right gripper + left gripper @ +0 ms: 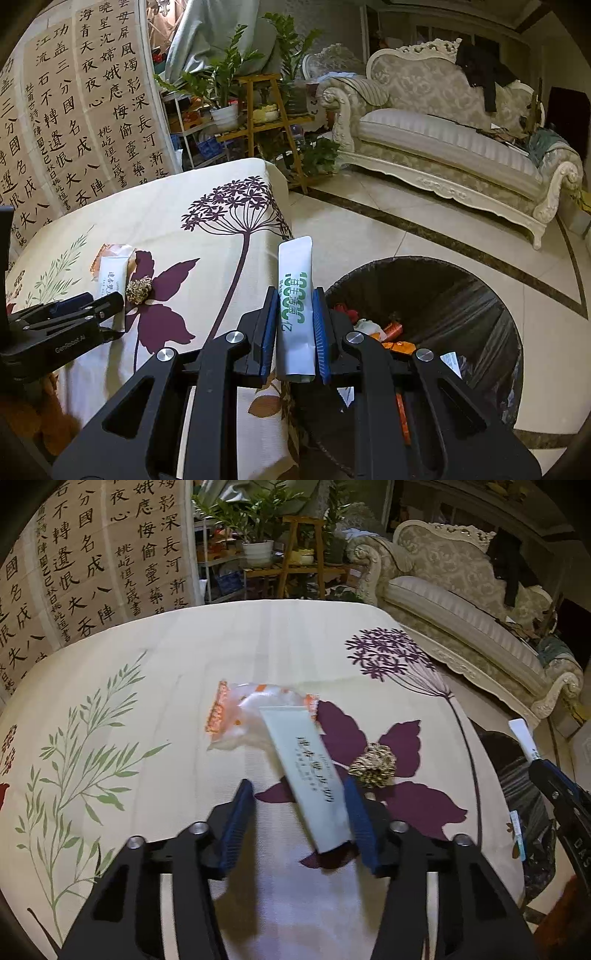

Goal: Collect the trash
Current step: 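Grasp the plain white tube with the left gripper while the right gripper holds the toothpaste, then carry both held tubes over the black bin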

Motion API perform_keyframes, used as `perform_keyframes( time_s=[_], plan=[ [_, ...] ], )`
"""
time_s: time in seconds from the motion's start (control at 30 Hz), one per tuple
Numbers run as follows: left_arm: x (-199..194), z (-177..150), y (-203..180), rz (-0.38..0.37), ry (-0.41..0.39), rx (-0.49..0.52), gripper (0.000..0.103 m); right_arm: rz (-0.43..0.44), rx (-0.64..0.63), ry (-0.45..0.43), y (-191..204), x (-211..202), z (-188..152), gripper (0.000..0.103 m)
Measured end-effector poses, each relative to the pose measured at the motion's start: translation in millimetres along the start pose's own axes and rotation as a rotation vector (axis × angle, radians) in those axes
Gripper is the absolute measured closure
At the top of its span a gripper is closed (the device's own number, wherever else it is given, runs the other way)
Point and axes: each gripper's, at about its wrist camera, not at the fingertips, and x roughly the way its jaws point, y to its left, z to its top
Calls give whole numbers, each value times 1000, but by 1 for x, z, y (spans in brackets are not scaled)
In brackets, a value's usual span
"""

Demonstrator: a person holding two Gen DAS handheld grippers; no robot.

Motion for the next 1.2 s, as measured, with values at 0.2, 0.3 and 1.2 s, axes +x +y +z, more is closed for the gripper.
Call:
perform_keyframes(
  time_s=[0.2,0.3,1.2],
  plan=[
    [-2,-1,-1,-56,2,-3,80,-1,0,0,2,0,-1,84],
    [-5,-1,3,-89,4,-15,86,-1,2,0,2,0,-1,84],
    [-43,-20,5,-127,-61,3,97,-11,8,-24,2,-35,-14,84]
  ],
)
